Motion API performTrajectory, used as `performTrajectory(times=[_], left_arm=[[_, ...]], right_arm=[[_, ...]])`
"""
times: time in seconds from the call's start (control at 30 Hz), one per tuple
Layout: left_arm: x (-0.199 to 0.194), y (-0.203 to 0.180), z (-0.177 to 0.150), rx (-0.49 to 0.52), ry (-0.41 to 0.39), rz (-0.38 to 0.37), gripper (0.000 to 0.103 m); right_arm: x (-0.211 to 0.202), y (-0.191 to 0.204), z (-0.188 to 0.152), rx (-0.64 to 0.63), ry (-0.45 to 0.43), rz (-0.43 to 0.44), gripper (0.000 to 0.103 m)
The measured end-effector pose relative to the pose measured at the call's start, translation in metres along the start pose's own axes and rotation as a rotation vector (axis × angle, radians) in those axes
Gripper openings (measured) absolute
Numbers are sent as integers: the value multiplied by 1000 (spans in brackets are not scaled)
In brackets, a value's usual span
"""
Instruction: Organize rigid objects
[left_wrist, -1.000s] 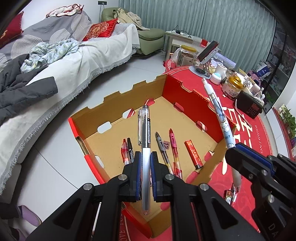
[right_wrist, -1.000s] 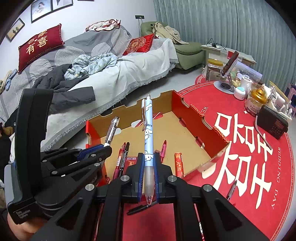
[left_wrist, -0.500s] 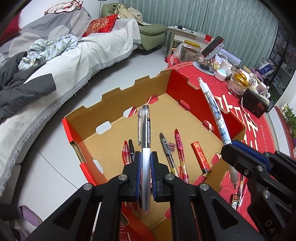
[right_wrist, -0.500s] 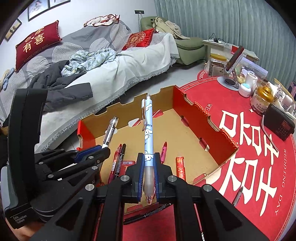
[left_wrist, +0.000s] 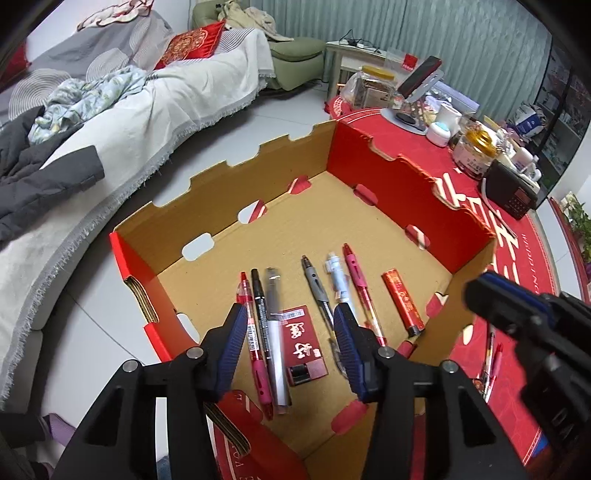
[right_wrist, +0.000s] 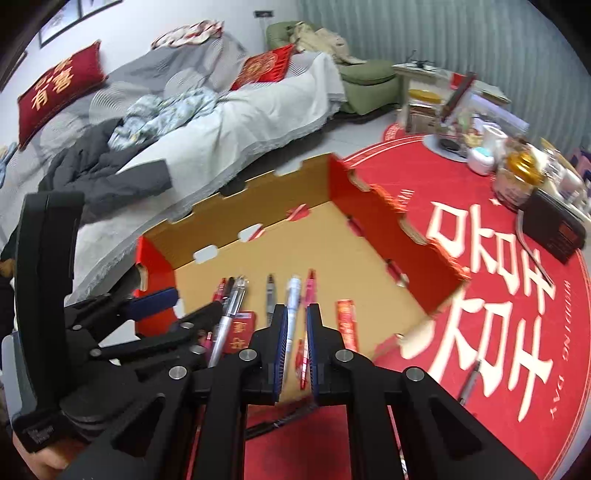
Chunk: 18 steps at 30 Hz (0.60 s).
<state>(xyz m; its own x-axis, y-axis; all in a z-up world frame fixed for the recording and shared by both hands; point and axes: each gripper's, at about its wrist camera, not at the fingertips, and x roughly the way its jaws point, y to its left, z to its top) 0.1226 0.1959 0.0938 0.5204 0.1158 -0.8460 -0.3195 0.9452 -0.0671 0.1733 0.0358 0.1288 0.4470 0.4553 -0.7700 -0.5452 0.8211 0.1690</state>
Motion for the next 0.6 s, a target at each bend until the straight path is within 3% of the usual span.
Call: performTrajectory(times=[0.2,0.4,0.6], left_arm=[[-39,-20,-18,77,-102,-139,52],[-64,-69,-71,273,-119,-245,52],[-28,-96,-100,337,-20,-189,52]], right_arm=[[-48,-41,-47,99,-45,-90,11],[-58,-79,-112,212,39,-151,11],[-43,-82,-139,255,91,-121,11]])
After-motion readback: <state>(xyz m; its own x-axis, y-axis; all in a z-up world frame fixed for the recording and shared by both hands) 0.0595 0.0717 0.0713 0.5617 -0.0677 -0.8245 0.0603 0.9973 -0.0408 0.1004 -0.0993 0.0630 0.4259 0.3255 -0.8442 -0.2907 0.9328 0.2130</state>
